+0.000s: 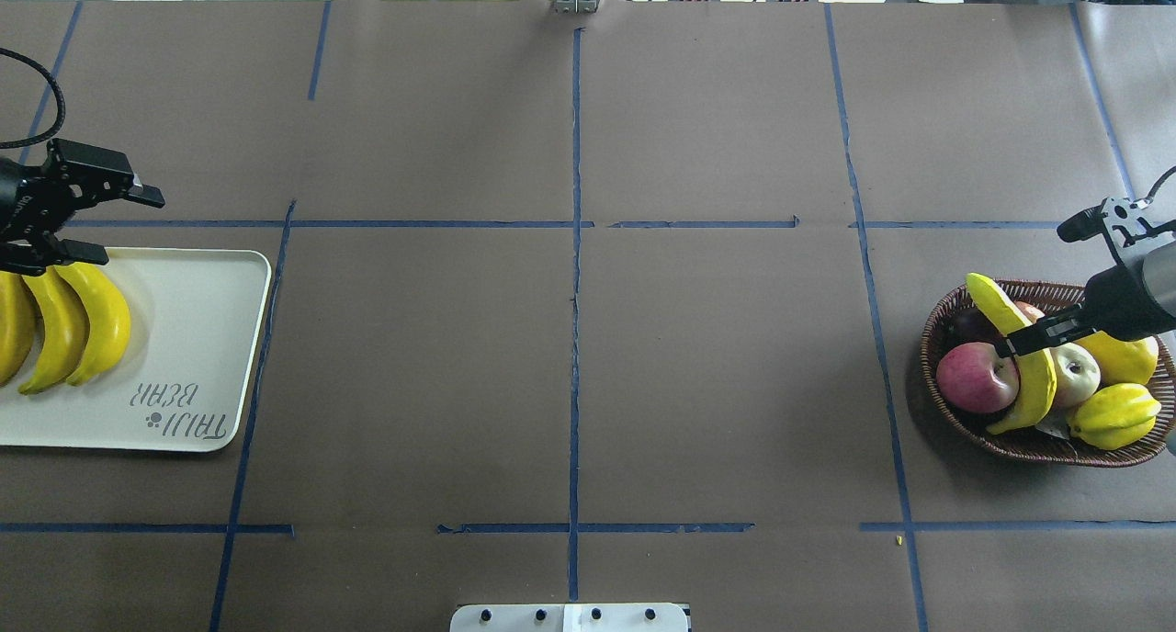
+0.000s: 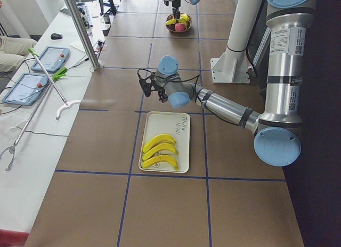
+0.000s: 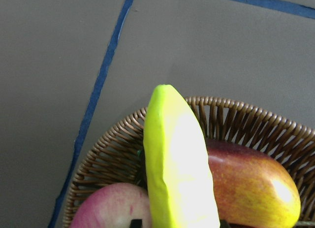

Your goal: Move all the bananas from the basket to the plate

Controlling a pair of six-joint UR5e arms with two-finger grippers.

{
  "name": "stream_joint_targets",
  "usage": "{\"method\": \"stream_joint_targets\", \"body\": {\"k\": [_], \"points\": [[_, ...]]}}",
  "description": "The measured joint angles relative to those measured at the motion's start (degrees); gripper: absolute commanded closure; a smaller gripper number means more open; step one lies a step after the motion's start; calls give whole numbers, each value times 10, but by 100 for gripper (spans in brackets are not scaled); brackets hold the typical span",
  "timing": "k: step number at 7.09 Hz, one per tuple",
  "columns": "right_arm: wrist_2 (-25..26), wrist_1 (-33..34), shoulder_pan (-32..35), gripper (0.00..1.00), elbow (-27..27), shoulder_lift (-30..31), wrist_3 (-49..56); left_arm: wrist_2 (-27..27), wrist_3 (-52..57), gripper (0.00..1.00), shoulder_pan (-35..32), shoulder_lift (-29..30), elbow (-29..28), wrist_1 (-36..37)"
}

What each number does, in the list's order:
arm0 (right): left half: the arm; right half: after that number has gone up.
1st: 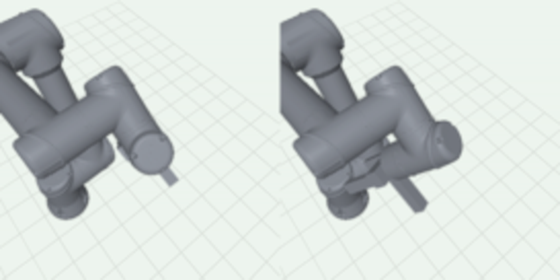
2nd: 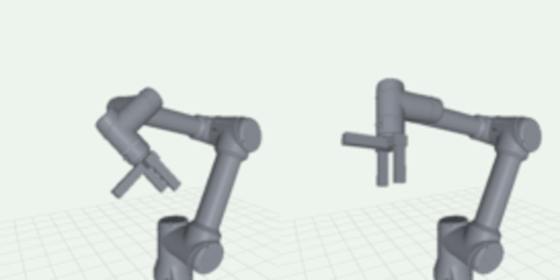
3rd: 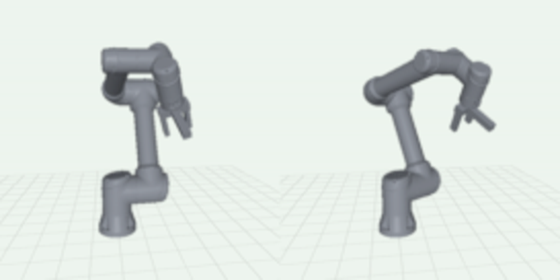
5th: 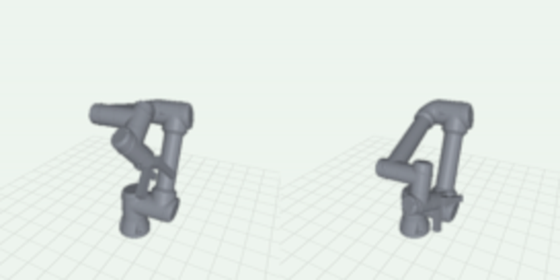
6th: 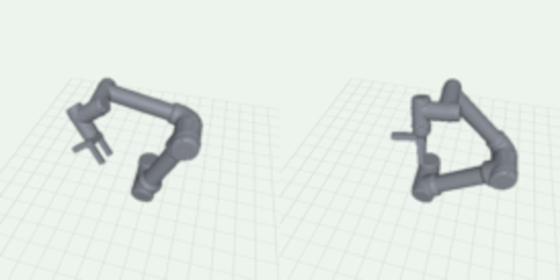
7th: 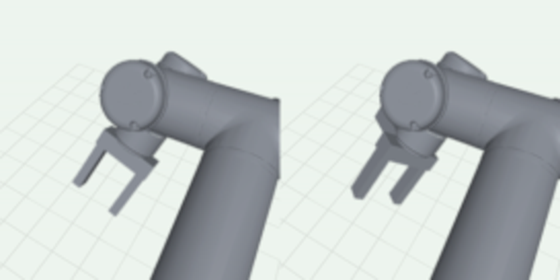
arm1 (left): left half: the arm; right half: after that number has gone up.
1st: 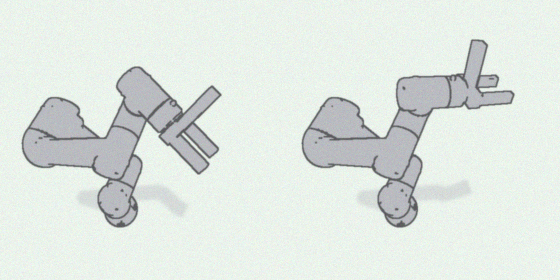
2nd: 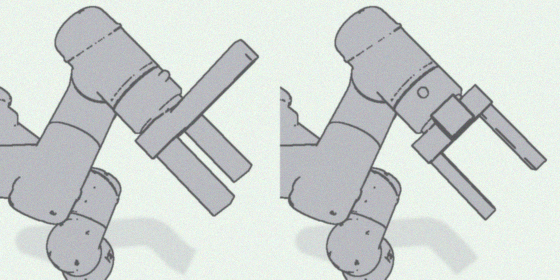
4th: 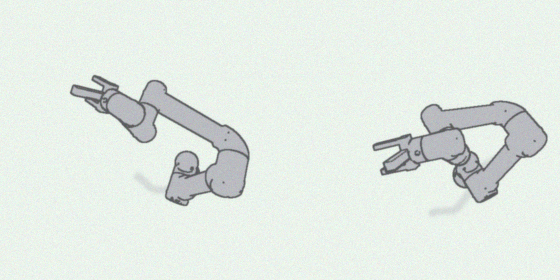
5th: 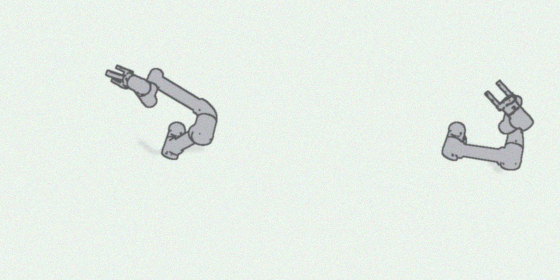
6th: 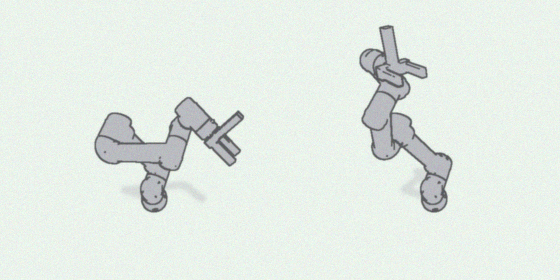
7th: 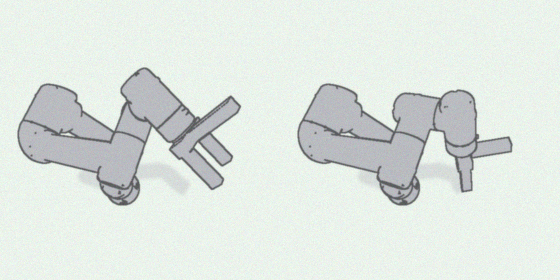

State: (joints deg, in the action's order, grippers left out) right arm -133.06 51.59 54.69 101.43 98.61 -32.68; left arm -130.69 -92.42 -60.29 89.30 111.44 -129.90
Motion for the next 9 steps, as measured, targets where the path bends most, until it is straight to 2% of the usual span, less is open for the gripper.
{"method": "stream_joint_targets", "body": {"k": [2,3,5,7,9], "points": [[-2,0,-1,77,4,-1,0,0,0,0,0,0,0,0],[-4,0,0,87,11,1,0,0,0,0,0,0,-1,0],[-8,5,8,97,49,19,-1,0,0,0,2,1,0,0],[-31,8,43,100,77,32,-2,-1,-3,0,16,5,1,-5],[-65,8,73,100,93,18,-34,-2,-4,0,21,9,3,-54]]}}
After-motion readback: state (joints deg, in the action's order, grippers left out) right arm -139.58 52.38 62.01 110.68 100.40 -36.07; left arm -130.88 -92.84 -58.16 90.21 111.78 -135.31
